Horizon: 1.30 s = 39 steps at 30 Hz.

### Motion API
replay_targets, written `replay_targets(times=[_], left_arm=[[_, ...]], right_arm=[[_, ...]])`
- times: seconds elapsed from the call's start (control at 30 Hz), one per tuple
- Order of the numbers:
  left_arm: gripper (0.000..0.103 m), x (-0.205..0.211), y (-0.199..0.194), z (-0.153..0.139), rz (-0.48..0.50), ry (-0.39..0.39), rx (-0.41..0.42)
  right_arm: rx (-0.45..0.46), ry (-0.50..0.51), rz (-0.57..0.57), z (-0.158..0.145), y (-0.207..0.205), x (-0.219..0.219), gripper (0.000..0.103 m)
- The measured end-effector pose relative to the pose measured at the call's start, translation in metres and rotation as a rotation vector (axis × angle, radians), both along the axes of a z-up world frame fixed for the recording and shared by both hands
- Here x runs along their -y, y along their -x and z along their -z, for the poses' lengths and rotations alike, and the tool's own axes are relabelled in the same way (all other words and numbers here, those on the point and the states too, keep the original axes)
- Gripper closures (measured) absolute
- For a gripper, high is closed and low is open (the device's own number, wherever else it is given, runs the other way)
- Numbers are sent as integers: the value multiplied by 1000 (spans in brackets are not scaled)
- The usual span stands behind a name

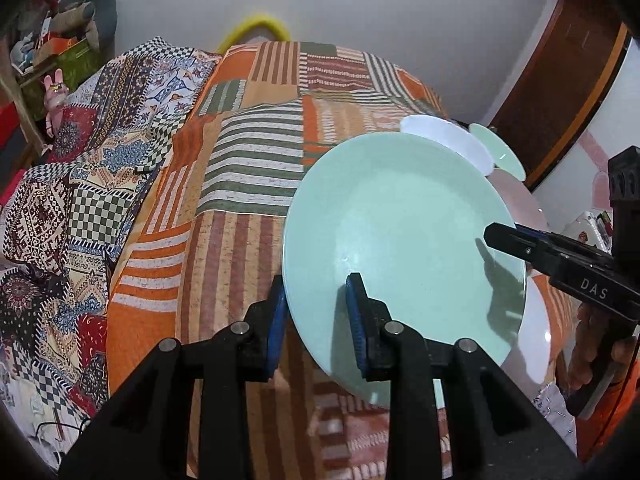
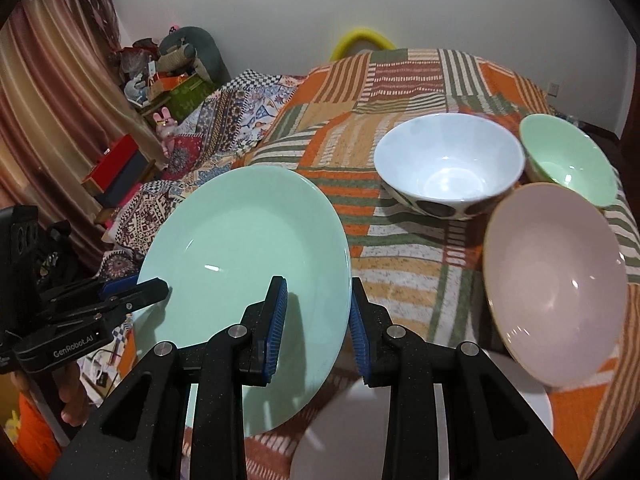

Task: Organize plates and bowls
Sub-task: 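Lift the mint green plate with both tools and carry it toward the plate stack, then lower the mint green plate onto the white plate and open both tools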

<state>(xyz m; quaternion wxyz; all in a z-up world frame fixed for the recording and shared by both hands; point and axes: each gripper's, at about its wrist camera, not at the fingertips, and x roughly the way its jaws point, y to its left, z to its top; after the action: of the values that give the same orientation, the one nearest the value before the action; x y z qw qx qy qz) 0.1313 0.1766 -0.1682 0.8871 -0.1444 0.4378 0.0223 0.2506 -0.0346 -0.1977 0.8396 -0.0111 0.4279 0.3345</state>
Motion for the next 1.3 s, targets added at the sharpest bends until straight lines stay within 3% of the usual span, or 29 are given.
replay_targets(times=[0.7, 1.3], left_arm=[[75, 82, 37, -33, 100, -41, 23], [75, 138, 28, 4, 199, -52, -88]], right_arm=[[27, -53, 96, -14, 49, 75, 75], [-50, -44, 187, 19, 65, 127, 75]])
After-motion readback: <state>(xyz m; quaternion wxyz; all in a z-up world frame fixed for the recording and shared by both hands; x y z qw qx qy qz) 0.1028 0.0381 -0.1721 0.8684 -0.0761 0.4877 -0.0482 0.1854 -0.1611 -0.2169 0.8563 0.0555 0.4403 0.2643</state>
